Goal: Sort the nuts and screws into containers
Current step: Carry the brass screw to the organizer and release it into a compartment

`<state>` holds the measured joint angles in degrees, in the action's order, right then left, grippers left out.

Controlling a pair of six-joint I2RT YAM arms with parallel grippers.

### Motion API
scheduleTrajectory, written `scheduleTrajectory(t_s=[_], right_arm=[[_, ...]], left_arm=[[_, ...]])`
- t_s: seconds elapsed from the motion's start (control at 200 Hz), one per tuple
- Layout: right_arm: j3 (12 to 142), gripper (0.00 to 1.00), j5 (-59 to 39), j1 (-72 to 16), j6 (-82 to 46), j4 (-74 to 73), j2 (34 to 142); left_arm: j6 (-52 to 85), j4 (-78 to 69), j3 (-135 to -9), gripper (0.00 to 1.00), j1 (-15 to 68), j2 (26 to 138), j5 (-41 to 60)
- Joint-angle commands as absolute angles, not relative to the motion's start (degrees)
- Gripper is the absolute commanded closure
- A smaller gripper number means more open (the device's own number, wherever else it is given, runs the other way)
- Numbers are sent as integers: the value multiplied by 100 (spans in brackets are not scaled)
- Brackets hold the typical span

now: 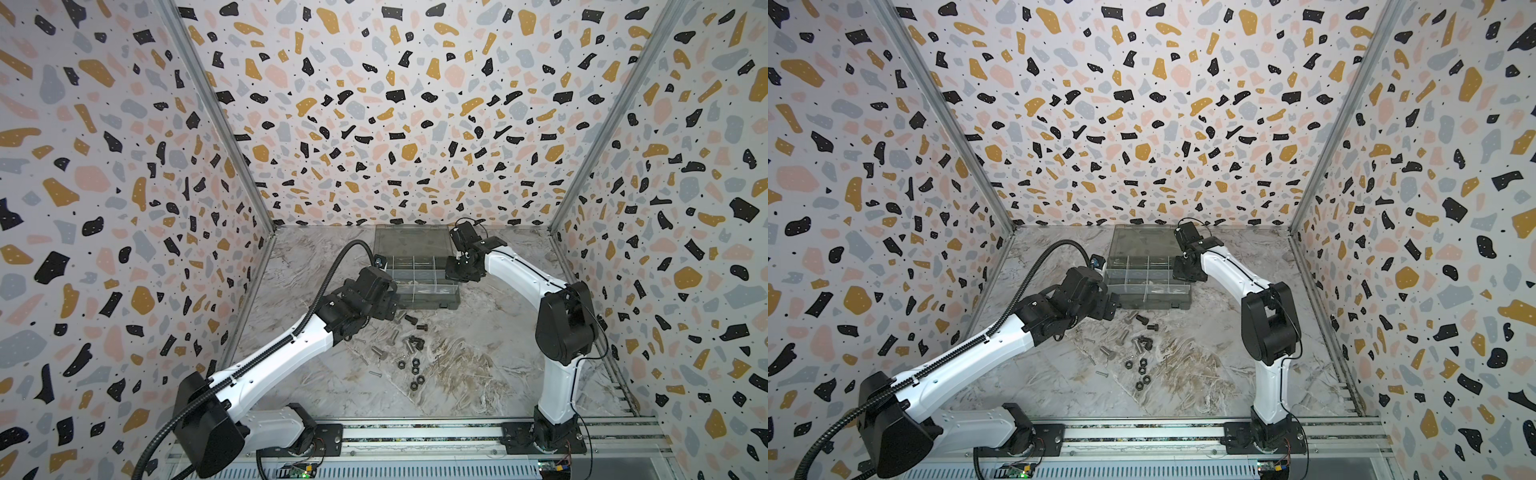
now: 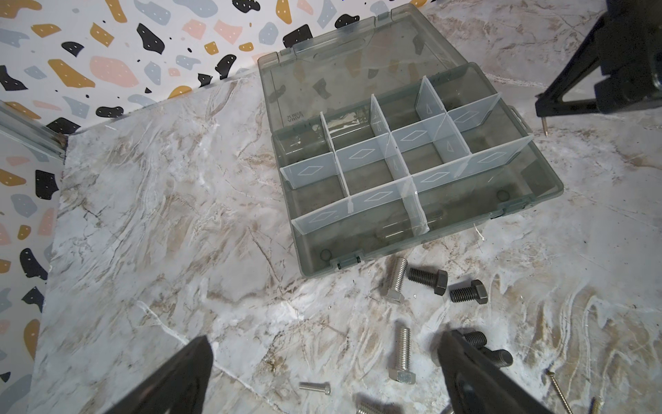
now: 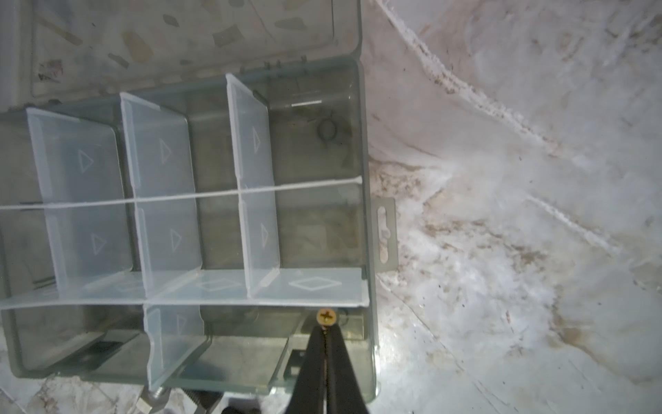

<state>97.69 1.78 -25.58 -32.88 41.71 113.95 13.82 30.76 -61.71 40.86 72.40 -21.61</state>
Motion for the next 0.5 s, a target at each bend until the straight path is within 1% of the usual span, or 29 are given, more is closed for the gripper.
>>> scheduleTrajectory(t_s=[0.0,0.265,0.496], right_arm=[[10218,100,121,-2447,-3168,4298,11560],[10563,100,-44,-2368,-3138,4226,12103],[10630,100,-150,-2371,-3082,4166,12306]], left_arm=[[1231,2953,-6404,0,3984,7312,-2013],[1239,2923,-6322,0,3819,7345,-1927],[1296,2849,-6285,0,3749,7382,-1898]])
